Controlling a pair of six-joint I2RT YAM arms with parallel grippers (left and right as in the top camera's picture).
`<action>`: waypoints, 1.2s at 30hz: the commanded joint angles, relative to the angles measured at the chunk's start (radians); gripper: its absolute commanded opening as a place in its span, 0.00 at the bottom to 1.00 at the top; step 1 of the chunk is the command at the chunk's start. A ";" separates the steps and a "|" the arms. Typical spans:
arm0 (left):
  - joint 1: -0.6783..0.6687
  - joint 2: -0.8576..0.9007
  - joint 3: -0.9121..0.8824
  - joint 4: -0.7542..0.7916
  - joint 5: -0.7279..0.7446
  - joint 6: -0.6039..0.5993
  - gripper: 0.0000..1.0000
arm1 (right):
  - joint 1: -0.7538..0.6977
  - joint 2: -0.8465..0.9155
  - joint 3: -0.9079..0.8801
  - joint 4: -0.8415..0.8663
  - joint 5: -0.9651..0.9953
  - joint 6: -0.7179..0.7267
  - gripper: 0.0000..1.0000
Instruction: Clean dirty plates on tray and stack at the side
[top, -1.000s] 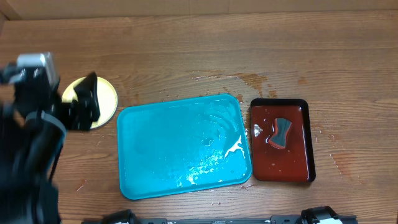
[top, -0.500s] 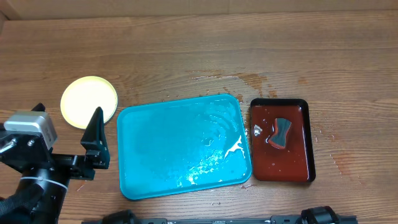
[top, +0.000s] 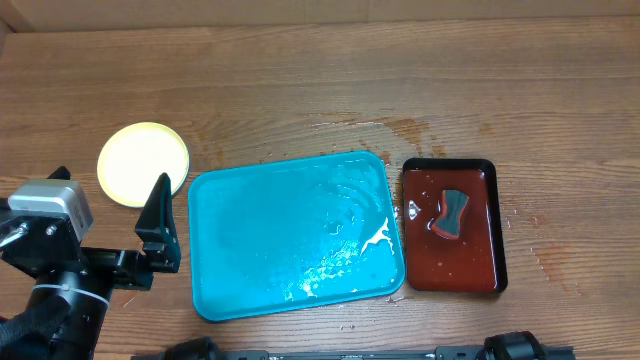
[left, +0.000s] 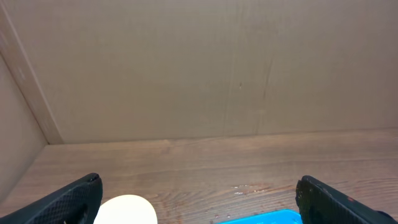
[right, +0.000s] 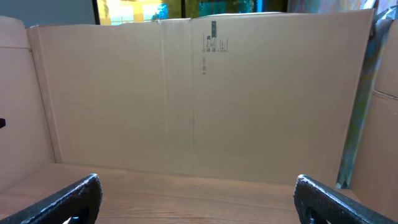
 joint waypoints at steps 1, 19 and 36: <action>-0.004 0.001 0.006 0.001 0.014 0.002 1.00 | -0.003 0.018 -0.002 0.001 0.001 0.010 1.00; -0.004 0.002 0.006 -0.064 0.014 0.002 1.00 | -0.003 0.018 -0.002 0.002 0.001 0.010 1.00; -0.004 0.002 0.006 -0.078 0.103 0.000 1.00 | -0.003 0.018 -0.002 0.002 0.001 0.010 1.00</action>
